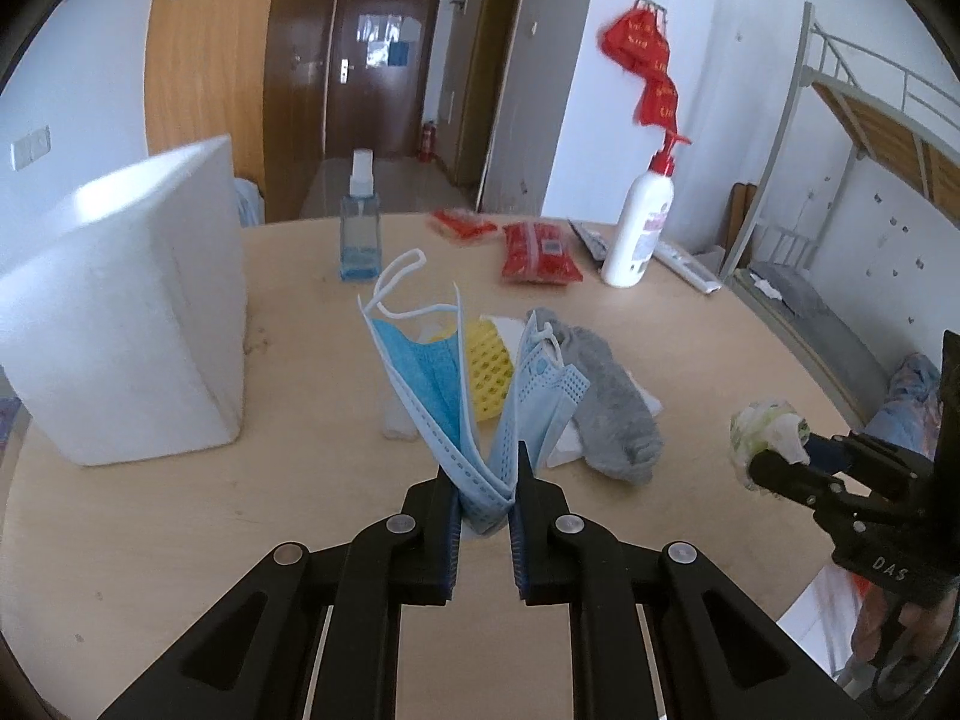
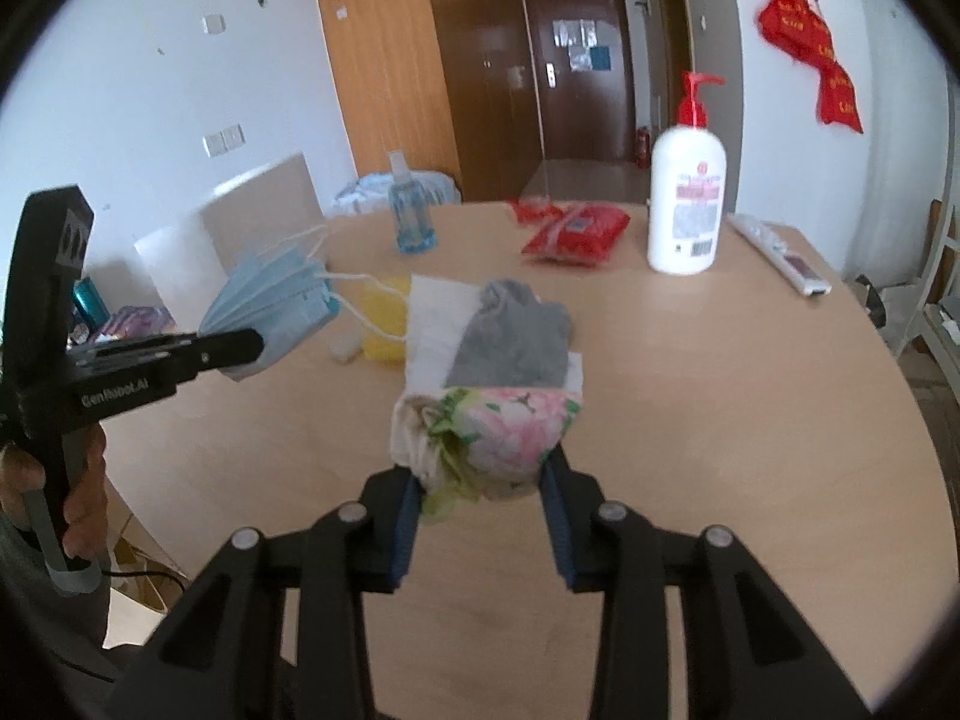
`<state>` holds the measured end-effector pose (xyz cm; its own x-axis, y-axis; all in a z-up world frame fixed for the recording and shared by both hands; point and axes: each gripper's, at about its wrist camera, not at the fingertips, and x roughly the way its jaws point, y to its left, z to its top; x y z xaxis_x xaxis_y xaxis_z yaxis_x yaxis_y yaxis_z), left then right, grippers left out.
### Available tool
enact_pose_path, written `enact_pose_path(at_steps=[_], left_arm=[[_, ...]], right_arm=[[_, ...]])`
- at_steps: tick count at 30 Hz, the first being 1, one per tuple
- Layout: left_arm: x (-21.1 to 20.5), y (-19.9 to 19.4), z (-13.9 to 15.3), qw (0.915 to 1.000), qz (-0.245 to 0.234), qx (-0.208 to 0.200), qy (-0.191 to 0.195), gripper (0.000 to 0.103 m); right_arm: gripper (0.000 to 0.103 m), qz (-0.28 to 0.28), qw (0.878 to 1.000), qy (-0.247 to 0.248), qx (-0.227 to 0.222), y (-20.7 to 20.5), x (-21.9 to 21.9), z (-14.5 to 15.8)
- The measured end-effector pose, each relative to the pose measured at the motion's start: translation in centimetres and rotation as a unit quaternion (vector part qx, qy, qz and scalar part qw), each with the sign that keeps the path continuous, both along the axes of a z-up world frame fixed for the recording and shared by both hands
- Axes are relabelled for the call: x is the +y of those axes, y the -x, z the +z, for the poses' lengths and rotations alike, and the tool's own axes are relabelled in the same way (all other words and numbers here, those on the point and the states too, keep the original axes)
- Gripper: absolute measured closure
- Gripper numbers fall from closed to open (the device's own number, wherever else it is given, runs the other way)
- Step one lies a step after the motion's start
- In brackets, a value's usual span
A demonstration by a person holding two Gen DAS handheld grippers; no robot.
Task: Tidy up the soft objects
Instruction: 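Carry the blue mask and floral tissue pack over the white foam box with both tools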
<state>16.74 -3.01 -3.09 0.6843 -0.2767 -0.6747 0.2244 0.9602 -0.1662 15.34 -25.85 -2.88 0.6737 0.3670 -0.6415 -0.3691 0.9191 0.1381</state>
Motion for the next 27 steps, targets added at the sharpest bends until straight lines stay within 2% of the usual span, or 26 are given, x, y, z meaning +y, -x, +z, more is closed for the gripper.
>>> enact_pose_path(at_steps=[16,27], left_arm=[[1.5,6.7,5.8,0.9956,0.025,-0.090,-0.008,0.088],[2.1,9.5,7.6,0.9914,0.042,-0.123,-0.017,0.088]], right_arm=[[0.062,0.014,0.996,-0.024,-0.081,5.1,1.1,5.5],[0.061,0.033,0.994,-0.029,-0.104,5.9,2.3,6.6]])
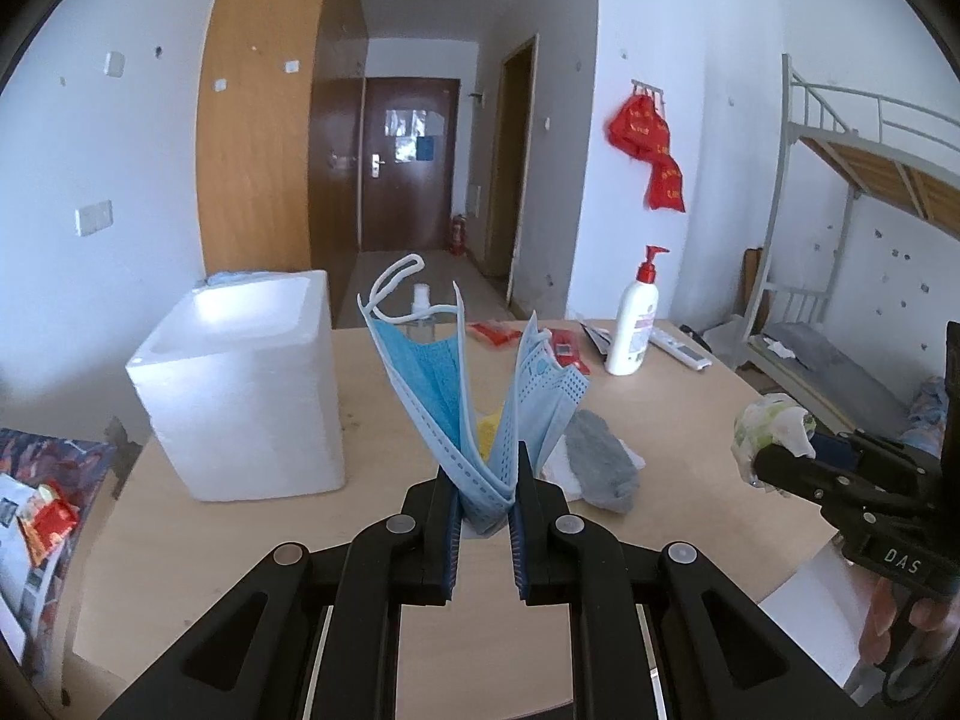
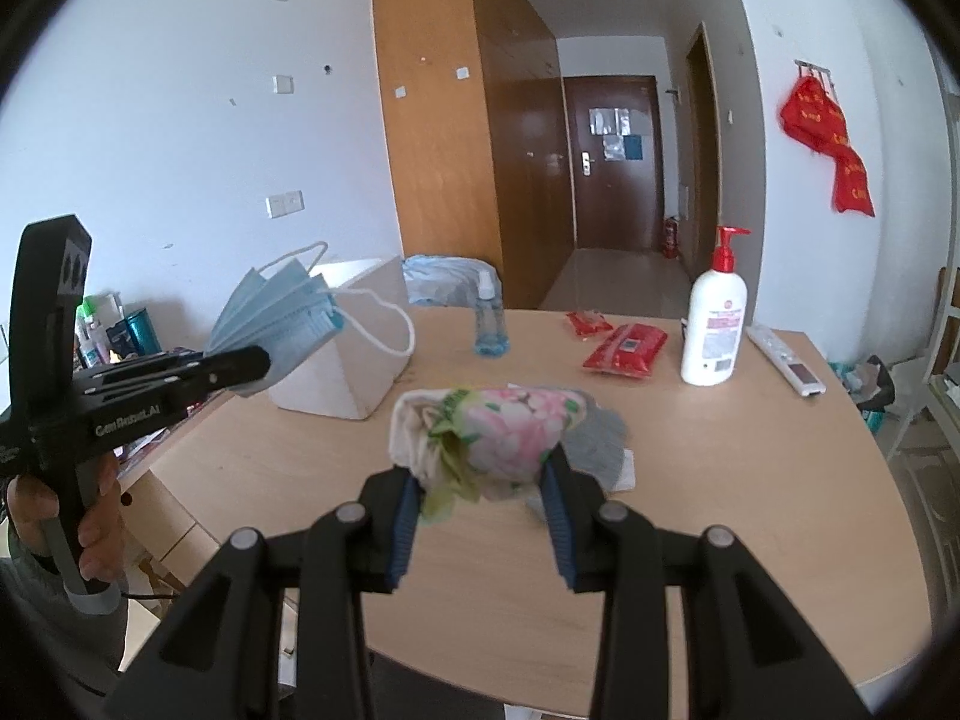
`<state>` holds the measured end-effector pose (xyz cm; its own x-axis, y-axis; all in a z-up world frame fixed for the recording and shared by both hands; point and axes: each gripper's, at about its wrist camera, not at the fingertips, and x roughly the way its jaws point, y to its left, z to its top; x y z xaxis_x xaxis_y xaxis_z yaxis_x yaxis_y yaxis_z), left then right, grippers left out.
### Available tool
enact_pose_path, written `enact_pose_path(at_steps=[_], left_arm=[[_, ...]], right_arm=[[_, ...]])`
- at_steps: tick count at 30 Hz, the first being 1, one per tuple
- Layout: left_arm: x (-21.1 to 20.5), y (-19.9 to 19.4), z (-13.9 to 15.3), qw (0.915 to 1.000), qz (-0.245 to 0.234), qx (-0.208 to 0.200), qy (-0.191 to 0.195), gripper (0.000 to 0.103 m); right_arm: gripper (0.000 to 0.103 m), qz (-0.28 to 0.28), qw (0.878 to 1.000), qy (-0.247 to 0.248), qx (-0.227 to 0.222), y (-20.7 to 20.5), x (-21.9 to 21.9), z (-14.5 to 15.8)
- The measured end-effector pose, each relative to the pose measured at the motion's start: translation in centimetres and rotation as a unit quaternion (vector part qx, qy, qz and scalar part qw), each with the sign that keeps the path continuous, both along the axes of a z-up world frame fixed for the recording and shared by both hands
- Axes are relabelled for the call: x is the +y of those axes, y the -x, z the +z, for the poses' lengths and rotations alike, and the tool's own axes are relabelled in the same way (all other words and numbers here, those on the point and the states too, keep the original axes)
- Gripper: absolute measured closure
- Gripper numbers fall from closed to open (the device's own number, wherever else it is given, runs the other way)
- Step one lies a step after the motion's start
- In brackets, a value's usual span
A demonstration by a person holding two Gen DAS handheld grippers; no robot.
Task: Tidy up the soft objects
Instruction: 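Carry the blue mask and floral tissue pack over the white foam box with both tools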
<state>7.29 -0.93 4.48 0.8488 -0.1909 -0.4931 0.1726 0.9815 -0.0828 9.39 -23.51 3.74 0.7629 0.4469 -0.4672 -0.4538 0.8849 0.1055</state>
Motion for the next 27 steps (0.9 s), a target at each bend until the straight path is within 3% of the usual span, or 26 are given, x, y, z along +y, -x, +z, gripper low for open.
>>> enact_pose_path(at_steps=[10,27], left_arm=[[3.0,0.9,0.5,0.9981,0.057,-0.019,-0.013,0.088],[11.2,3.2,0.4,0.9849,0.170,-0.023,-0.026,0.088]], right_arm=[[0.061,0.045,0.999,-0.010,-0.003,-1.4,3.8,0.4],[0.061,0.155,0.988,-0.008,-0.009,-2.9,13.5,1.2]])
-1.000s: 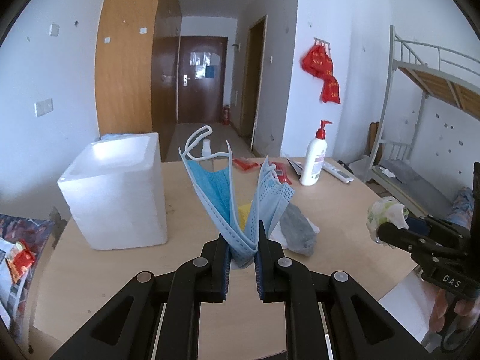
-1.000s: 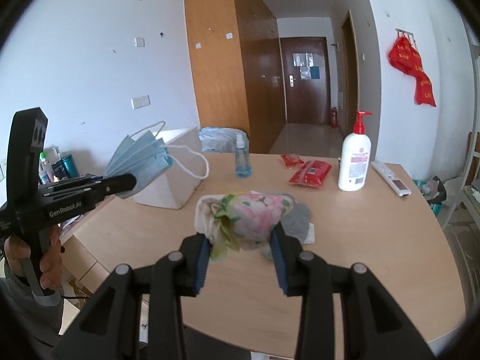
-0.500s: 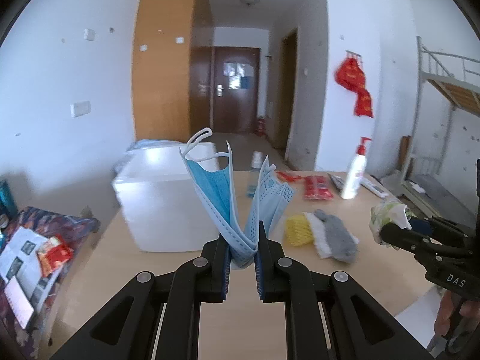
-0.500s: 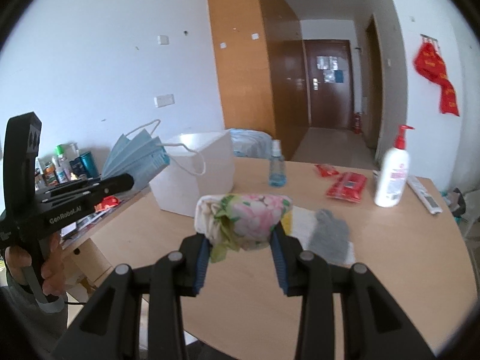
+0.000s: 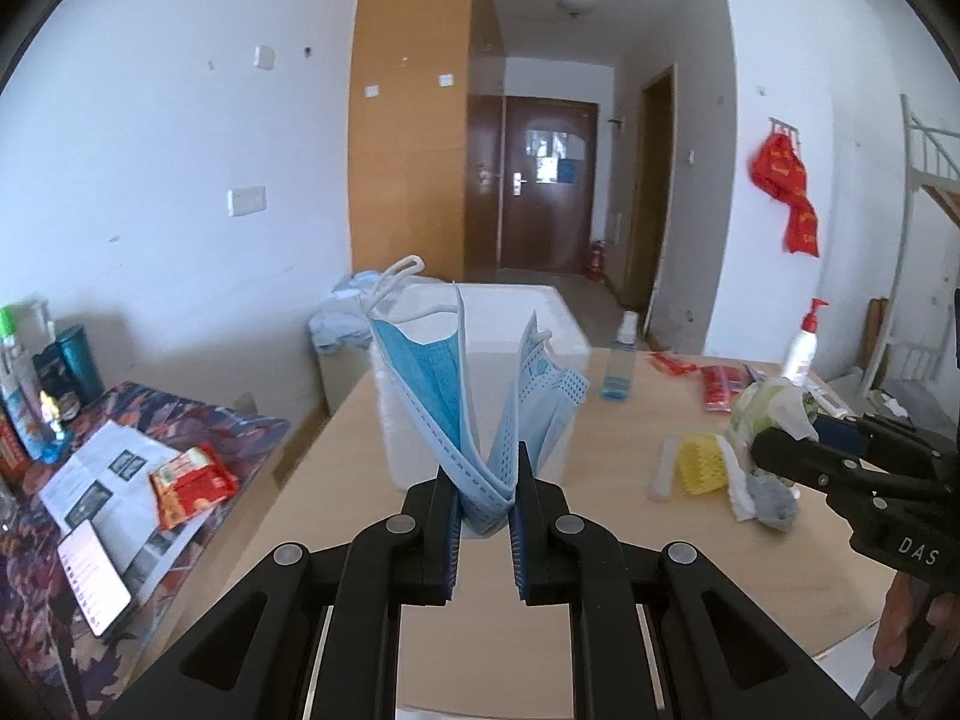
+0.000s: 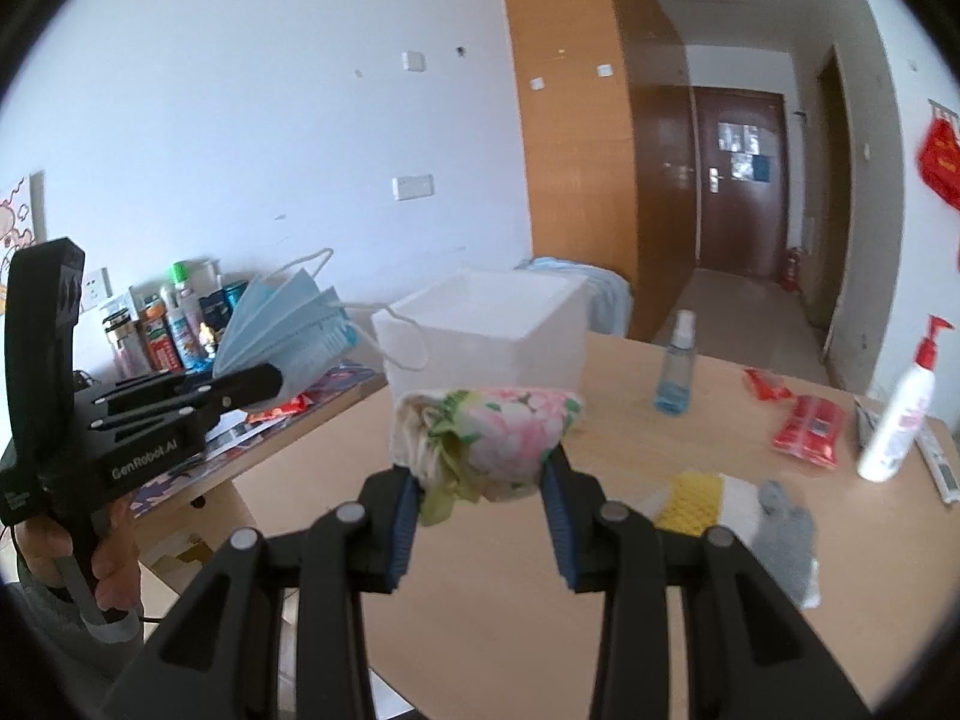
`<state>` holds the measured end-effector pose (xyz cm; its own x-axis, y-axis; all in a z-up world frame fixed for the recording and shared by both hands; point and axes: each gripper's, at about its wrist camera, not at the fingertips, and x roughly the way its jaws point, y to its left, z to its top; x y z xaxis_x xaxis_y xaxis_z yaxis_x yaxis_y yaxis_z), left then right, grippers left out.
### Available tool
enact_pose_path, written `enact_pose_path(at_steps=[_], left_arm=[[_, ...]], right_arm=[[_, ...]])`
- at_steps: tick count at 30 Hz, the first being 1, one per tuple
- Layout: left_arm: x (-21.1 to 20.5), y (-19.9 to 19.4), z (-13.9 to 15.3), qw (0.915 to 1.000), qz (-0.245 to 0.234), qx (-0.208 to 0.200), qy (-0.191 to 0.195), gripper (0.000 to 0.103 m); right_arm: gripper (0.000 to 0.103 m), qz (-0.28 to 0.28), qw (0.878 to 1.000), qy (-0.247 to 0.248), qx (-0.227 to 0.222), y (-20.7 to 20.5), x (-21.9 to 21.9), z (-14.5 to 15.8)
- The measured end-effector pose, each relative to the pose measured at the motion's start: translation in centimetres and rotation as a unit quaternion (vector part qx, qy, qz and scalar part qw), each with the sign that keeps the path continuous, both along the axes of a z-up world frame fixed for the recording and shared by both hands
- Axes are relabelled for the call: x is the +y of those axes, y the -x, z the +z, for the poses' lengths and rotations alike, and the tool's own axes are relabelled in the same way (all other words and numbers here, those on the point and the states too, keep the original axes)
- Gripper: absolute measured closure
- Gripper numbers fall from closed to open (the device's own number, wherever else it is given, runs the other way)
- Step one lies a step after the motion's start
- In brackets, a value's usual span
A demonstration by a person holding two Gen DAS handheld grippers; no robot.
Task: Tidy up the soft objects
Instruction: 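Carry the blue mask and floral tissue pack over the white foam box with both tools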
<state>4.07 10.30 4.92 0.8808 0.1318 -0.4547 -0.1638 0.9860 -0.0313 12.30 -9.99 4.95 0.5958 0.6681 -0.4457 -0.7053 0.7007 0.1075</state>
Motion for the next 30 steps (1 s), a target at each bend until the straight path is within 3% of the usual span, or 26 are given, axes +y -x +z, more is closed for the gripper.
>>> enact_pose_path(at_steps=[17,30], left_arm=[[3.1,0.0,-0.5,0.9997,0.024,0.002,0.010,0.088],[4.0,-3.9,0.4,0.9999,0.002,-0.001,0.017,0.088]], right_arm=[[0.061,0.035,0.999,0.015,0.006,-0.9,4.6,-0.1],[0.061,0.030,0.999,0.031,0.010,-3.8,6.4,1.4]])
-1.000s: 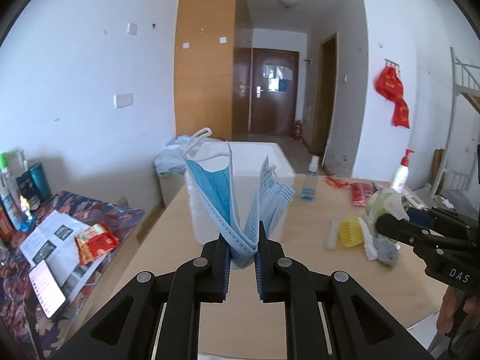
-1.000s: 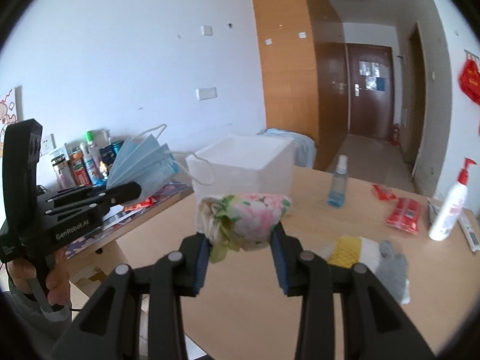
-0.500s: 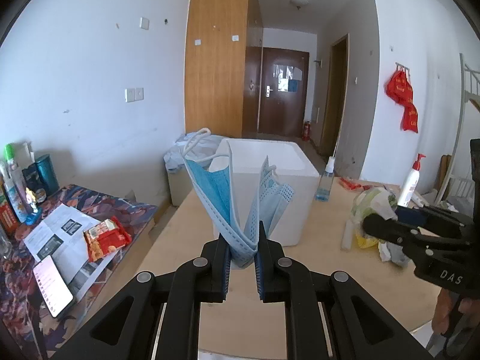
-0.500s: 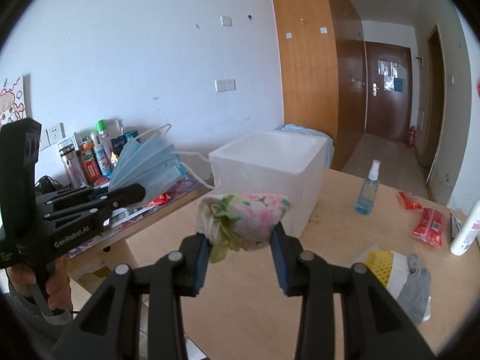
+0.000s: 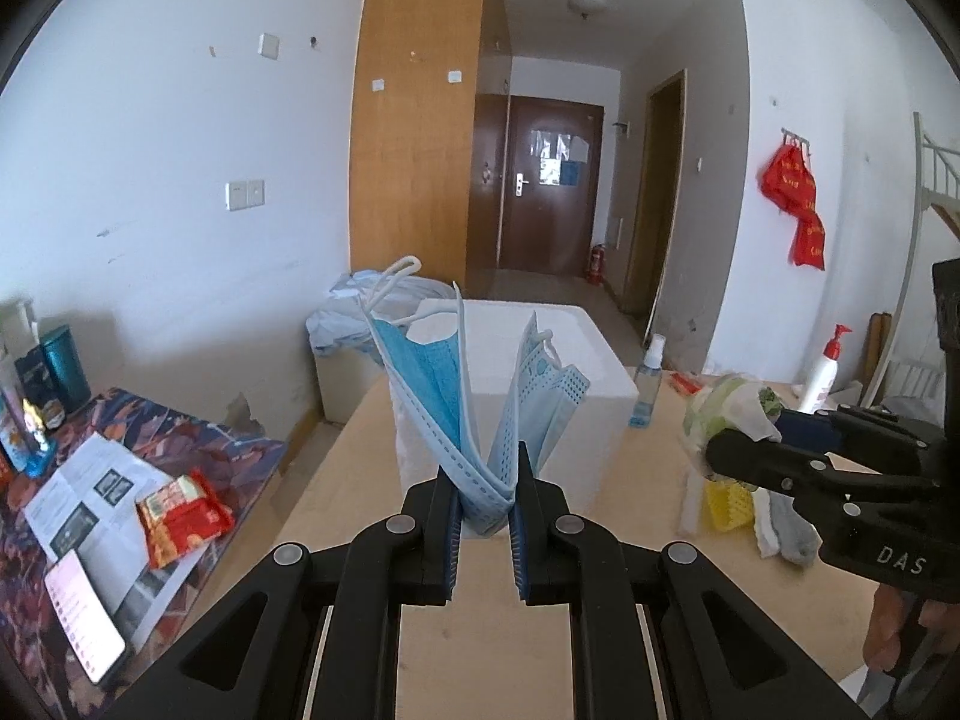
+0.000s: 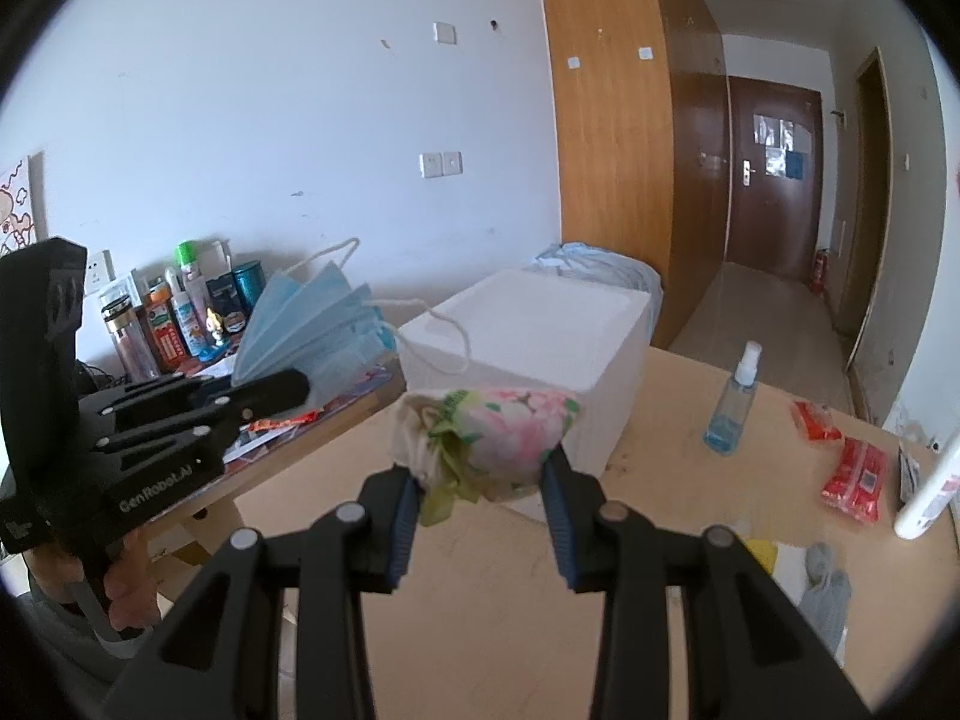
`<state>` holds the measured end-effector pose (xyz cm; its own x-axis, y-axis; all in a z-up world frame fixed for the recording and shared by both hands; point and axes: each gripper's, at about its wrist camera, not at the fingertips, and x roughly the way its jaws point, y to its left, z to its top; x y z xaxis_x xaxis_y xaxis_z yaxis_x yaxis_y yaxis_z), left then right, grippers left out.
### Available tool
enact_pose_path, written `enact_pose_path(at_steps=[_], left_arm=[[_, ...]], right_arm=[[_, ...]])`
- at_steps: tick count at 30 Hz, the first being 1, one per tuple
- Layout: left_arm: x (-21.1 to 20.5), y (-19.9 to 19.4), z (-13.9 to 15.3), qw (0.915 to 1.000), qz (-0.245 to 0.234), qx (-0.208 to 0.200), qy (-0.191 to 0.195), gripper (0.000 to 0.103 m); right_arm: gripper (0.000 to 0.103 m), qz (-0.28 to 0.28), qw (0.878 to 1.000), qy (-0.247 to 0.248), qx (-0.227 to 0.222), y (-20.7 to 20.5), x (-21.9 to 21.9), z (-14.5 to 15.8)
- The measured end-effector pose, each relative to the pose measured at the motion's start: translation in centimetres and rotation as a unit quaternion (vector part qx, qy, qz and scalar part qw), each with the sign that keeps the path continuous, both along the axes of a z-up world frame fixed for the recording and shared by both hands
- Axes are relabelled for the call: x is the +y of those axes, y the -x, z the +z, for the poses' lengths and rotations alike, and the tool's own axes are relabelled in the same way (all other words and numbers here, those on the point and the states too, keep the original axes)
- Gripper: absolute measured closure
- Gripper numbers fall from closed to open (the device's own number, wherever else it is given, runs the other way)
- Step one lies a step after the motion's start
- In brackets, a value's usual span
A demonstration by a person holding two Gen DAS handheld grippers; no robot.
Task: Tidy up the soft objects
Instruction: 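Carry the blue mask and floral tissue pack over the white foam box with both tools, then open the left tool to drop the mask while the right tool lowers the tissue pack into the box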
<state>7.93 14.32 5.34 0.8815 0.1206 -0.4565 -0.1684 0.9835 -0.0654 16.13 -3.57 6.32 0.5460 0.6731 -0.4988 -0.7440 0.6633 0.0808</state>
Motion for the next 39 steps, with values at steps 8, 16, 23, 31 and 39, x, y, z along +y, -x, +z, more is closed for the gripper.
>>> enact_pose_path(at_steps=[8,16,23,31,39], left_arm=[[0.7,-3.6,1.0,0.9999,-0.007,0.002,-0.009,0.088],[2.1,-7.5,1.4,0.9998,-0.016,0.012,-0.005,0.088],[2.9,-10.6,1.1,0.9994,-0.025,0.022,-0.006,0.088],[3.4,-14.4,0.1,0.9980,-0.040,0.049,0.004,0.088],[3.3,-16.7,-0.9,0.9959,-0.054,0.072,0.008,0.088]], right_arm=[[0.061,0.001,1.000,0.012,-0.010,-2.6,2.0,1.1],[0.061,0.000,1.000,0.026,-0.017,-5.6,4.1,1.9],[0.061,0.004,0.999,0.033,-0.013,-8.1,5.4,1.5],[0.061,0.004,0.999,0.035,-0.011,-9.9,5.9,1.0],[0.061,0.003,0.999,0.036,-0.002,-10.7,6.0,0.5]])
